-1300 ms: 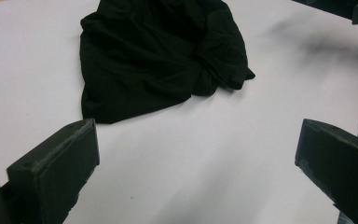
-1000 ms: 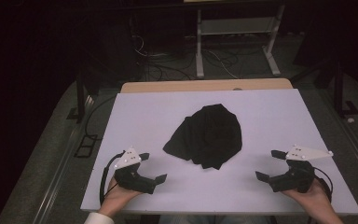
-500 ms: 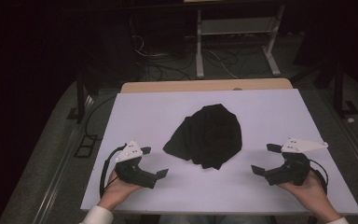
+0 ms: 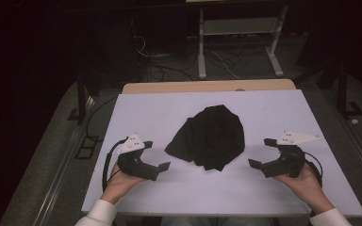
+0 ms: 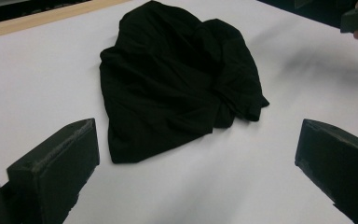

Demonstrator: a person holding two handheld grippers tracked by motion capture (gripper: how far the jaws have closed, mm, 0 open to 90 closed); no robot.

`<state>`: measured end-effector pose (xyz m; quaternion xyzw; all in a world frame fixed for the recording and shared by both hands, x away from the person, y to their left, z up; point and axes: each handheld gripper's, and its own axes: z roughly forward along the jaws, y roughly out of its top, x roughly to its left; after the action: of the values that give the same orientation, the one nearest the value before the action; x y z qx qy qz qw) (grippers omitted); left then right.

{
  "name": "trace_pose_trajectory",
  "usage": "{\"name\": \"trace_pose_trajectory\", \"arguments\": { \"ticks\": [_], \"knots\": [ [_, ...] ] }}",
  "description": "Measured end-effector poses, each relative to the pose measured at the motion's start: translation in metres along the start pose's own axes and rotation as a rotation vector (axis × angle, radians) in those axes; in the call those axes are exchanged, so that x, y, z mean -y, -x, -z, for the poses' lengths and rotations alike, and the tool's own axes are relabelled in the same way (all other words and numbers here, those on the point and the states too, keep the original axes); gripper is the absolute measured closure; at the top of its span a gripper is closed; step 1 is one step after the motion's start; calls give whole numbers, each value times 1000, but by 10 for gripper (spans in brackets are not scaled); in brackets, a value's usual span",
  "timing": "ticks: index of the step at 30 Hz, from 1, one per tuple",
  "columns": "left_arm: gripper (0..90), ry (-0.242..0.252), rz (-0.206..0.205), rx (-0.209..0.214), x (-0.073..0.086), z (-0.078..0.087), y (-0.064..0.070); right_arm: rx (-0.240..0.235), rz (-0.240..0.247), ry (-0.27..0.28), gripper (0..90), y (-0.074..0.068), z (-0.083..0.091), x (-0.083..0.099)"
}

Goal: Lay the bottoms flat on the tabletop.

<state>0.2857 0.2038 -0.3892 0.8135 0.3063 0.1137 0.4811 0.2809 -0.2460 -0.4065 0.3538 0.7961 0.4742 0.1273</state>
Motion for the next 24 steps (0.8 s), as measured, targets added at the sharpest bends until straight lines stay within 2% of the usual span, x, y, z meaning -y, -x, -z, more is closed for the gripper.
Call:
{"name": "trace_pose_trajectory", "arguments": {
  "ticks": [13,24],
  "knots": [
    [0,5,10,-11,-15,-11,-11,-6,20,-9,0,3,-13,-19],
    [0,-9,28,-27,-15,-26,-23,-18,23,-32,0,6,-33,-22]
  ]
}}
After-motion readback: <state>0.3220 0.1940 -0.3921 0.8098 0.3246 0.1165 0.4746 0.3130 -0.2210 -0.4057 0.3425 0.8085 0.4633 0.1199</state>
